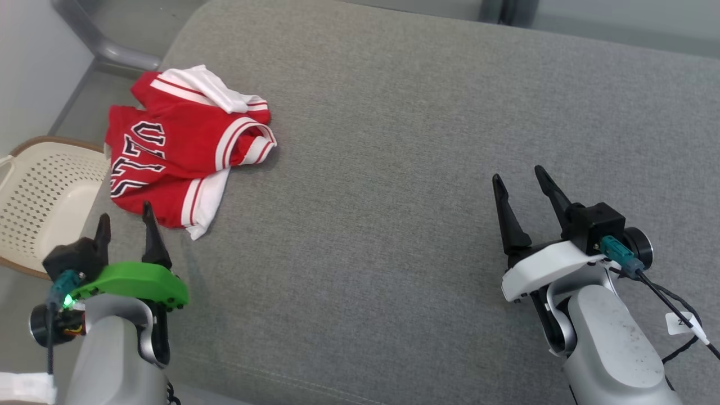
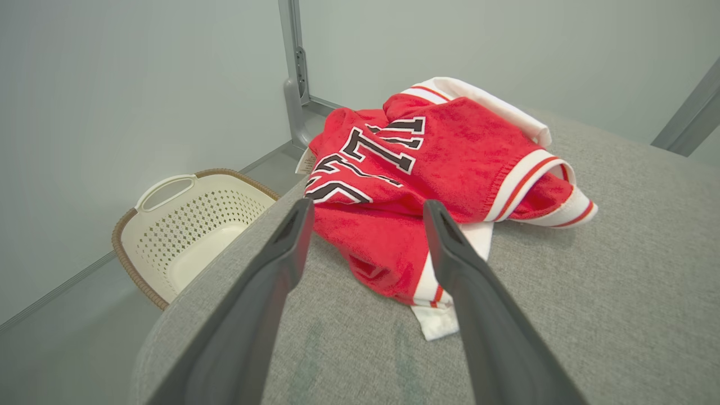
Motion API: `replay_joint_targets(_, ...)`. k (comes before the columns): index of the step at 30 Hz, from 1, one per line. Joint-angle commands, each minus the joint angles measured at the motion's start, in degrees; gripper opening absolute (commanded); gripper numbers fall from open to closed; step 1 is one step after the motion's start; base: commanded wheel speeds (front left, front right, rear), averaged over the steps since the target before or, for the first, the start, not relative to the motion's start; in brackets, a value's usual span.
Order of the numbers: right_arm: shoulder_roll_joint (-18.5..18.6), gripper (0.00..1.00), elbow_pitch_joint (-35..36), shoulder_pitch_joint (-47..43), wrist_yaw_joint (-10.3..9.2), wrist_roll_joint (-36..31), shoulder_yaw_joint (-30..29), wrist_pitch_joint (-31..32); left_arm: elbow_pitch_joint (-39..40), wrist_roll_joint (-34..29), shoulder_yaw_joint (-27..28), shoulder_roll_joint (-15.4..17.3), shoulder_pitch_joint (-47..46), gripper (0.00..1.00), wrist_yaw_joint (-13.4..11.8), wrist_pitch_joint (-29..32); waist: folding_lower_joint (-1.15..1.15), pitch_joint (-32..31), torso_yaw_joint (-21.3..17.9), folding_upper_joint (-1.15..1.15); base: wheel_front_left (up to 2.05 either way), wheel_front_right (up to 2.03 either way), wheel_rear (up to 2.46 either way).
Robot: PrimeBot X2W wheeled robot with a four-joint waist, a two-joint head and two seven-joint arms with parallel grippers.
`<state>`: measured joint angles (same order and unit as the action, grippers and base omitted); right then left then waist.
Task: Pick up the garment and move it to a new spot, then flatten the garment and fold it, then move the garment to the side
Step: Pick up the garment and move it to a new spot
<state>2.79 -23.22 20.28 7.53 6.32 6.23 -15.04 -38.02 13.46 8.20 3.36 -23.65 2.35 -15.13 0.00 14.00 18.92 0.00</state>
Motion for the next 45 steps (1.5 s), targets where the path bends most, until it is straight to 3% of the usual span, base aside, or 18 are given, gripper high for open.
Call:
replay_joint_targets(1,0.23,1.0,0.67,0.96,-0.09,-0.18,0.24,-0.17,-0.99,-0.61,0.69,0.91,-2.21,1.0,0.36,-0.02,0.0,4.59,-4.32,0.0,0.0,0.0,0.0)
replay_joint_targets(7,0.23,1.0,2.79,2.29,-0.09,-0.59,0.37,-0.17,-7.01,-1.72,2.71,3.3,-8.13,1.0,1.33,-0.01,0.0,7.61,-7.35,0.0,0.0,0.0,0.0)
replay_joint_targets(12,0.22,1.0,3.42,2.86,-0.09,-1.21,-0.22,-0.18,-12.0,-2.62,3.6,4.51,-10.84,1.0,0.6,-0.01,0.0,9.0,-9.48,0.0,0.0,0.0,0.0)
replay_joint_targets(19,0.2,1.0,3.41,2.44,-0.09,-1.05,-1.23,-0.17,-19.44,-3.73,3.25,3.53,-11.35,1.0,-0.04,0.2,0.0,9.25,-10.89,0.0,0.0,0.0,0.0)
replay_joint_targets(20,0.19,1.0,3.35,2.35,-0.09,-0.88,-1.22,-0.18,-20.37,-3.75,3.18,3.34,-11.26,0.82,-0.04,0.2,0.0,9.12,-10.99,0.0,0.0,0.0,0.0)
replay_joint_targets(22,0.19,1.0,3.14,2.22,-0.09,-0.53,-1.16,-0.18,-21.83,-4.11,2.77,3.08,-11.11,0.0,0.46,0.35,0.0,8.67,-11.21,0.0,0.0,0.0,0.0)
replay_joint_targets(28,0.19,1.0,2.43,1.55,-0.09,0.88,-1.19,-0.18,-21.61,-5.17,1.64,2.68,-10.39,0.0,1.48,0.19,0.0,6.39,-11.49,0.0,0.0,0.0,0.0)
replay_joint_targets(35,0.19,1.0,1.96,0.13,-0.09,3.31,-1.26,-0.18,-14.07,-7.05,-1.13,2.19,-11.03,0.0,2.86,0.0,0.0,2.69,-12.94,0.0,0.0,0.0,0.0)
replay_joint_targets(45,0.18,1.0,1.72,-2.15,-0.09,6.02,-1.59,-0.18,-7.38,-9.4,-8.22,0.64,-13.85,0.0,4.58,0.0,0.0,-0.56,-20.1,0.0,0.0,0.0,0.0)
